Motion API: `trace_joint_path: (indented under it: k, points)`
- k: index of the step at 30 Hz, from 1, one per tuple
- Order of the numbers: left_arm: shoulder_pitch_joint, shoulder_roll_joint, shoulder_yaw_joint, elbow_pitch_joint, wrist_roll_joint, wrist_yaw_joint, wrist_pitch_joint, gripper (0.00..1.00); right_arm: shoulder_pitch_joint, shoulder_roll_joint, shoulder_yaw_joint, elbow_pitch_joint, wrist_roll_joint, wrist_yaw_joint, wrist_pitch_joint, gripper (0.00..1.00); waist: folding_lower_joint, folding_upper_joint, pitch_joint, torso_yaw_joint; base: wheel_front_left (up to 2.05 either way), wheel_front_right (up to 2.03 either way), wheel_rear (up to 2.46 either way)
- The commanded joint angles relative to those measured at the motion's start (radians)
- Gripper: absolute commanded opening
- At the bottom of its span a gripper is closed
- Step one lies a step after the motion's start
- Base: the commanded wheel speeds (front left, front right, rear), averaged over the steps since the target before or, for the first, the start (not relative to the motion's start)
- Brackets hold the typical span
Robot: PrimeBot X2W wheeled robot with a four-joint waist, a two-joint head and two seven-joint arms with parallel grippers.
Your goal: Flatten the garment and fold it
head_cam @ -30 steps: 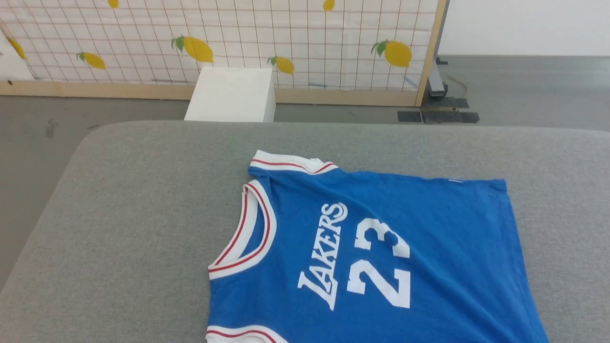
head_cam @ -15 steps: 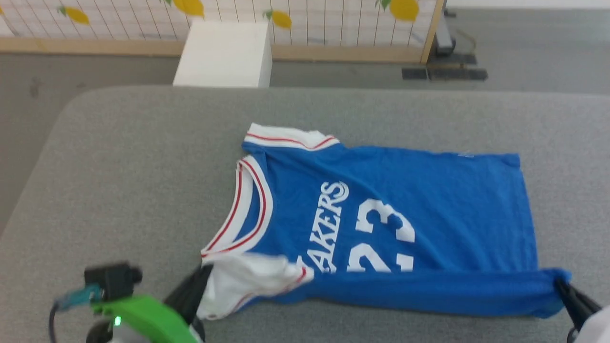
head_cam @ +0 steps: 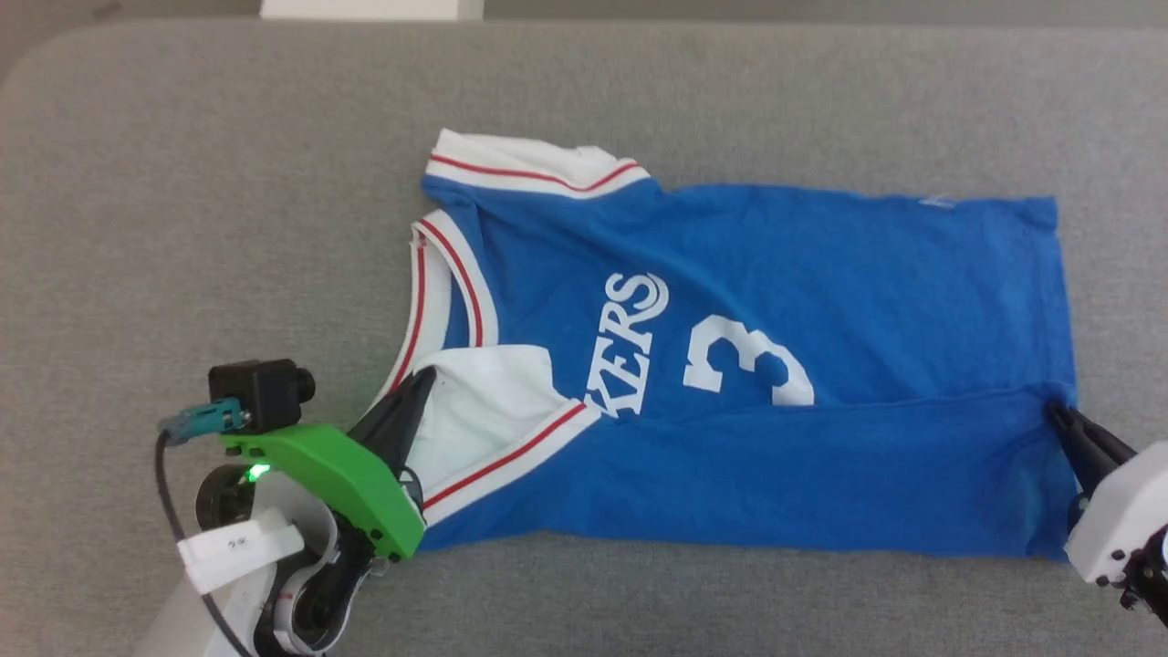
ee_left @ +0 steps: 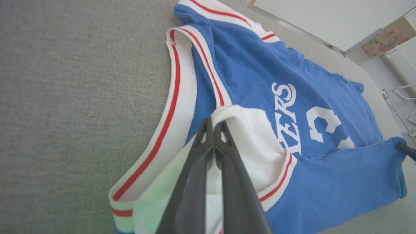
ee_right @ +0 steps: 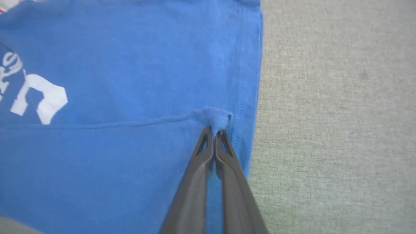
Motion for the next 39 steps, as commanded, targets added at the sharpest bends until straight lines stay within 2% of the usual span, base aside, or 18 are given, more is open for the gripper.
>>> trace_joint_path:
  k: [1,10,11,12,13,14,15,16,17,22,25,31,34,37,39]
  points:
    - [-0.024,-0.004,-0.006,0.019,0.013,-0.006,0.003,0.00,-0.024,-0.010,0.011,0.019,0.007,-0.001,-0.009,0.00,0.0000,0.0000,0.066,-0.014,0.00,0.00,0.00]
    - [-0.067,-0.008,-0.035,0.133,0.028,0.006,0.043,0.00,-0.066,-0.038,0.055,0.133,0.033,-0.001,0.017,0.00,0.0000,0.0000,0.079,-0.006,0.00,0.00,0.00]
    - [-0.068,-0.011,-0.033,0.138,0.026,0.008,0.040,0.00,-0.068,-0.038,0.056,0.139,0.034,-0.001,0.016,0.06,0.0000,0.0000,0.078,-0.006,0.00,0.00,0.00]
    - [-0.067,-0.016,-0.029,0.142,0.022,0.009,0.033,0.00,-0.069,-0.037,0.057,0.145,0.035,-0.001,0.015,0.36,0.0000,0.0000,0.076,-0.005,0.00,0.00,0.00]
    - [-0.065,-0.021,-0.025,0.143,0.015,0.009,0.027,0.00,-0.071,-0.036,0.057,0.148,0.036,-0.001,0.011,0.49,0.0000,0.0000,0.073,-0.005,0.00,0.00,0.00]
    - [-0.061,-0.028,-0.018,0.142,0.004,0.009,0.021,0.15,-0.072,-0.035,0.052,0.151,0.036,-0.001,0.003,1.00,0.0000,0.0000,0.068,-0.005,0.00,0.00,0.00]
    - [-0.057,-0.032,-0.014,0.139,-0.003,0.009,0.017,0.25,-0.072,-0.033,0.048,0.153,0.036,-0.001,-0.001,1.00,0.0000,0.0000,0.063,-0.005,0.00,0.00,0.00]
    - [-0.050,-0.036,-0.007,0.133,-0.014,0.006,0.010,0.94,-0.070,-0.030,0.044,0.152,0.039,-0.001,-0.004,1.00,0.0000,0.0000,0.055,-0.005,0.00,0.00,0.00]
    - [-0.043,-0.041,0.001,0.126,-0.027,0.003,0.002,1.00,-0.067,-0.028,0.041,0.149,0.041,-0.001,-0.007,1.00,0.0000,0.0000,0.047,-0.005,0.00,0.00,0.00]
    - [0.017,-0.059,0.051,0.070,-0.079,-0.001,-0.052,1.00,-0.026,-0.006,0.001,0.102,0.061,-0.001,-0.036,1.00,0.0000,0.0000,-0.015,-0.001,0.00,0.00,0.00]
    - [0.066,-0.069,0.085,0.021,-0.076,0.012,-0.122,1.00,0.013,0.016,-0.038,0.049,0.050,-0.001,-0.080,1.00,0.0000,0.0000,-0.056,0.002,0.00,0.00,0.00]
    - [0.161,-0.117,0.163,-0.040,-0.008,0.038,-0.369,1.00,0.066,0.149,-0.130,-0.045,-0.026,-0.001,-0.298,1.00,0.0000,0.0000,-0.126,0.011,0.00,0.00,0.00]
    - [0.205,-0.127,0.171,-0.039,0.086,0.049,-0.456,1.00,0.102,0.205,-0.136,-0.063,-0.086,-0.001,-0.400,1.00,0.0000,0.0000,-0.158,0.017,0.00,0.00,0.00]
    - [0.249,-0.131,0.163,-0.029,0.242,0.046,-0.479,1.00,0.145,0.243,-0.137,-0.059,-0.150,-0.001,-0.506,1.00,0.0000,0.0000,-0.188,0.025,0.00,0.00,0.00]
    - [0.274,-0.168,0.181,-0.042,0.313,0.045,-0.481,1.00,0.169,0.256,-0.143,-0.049,-0.177,-0.001,-0.551,1.00,0.0000,0.0000,-0.207,0.029,0.00,0.00,0.00]
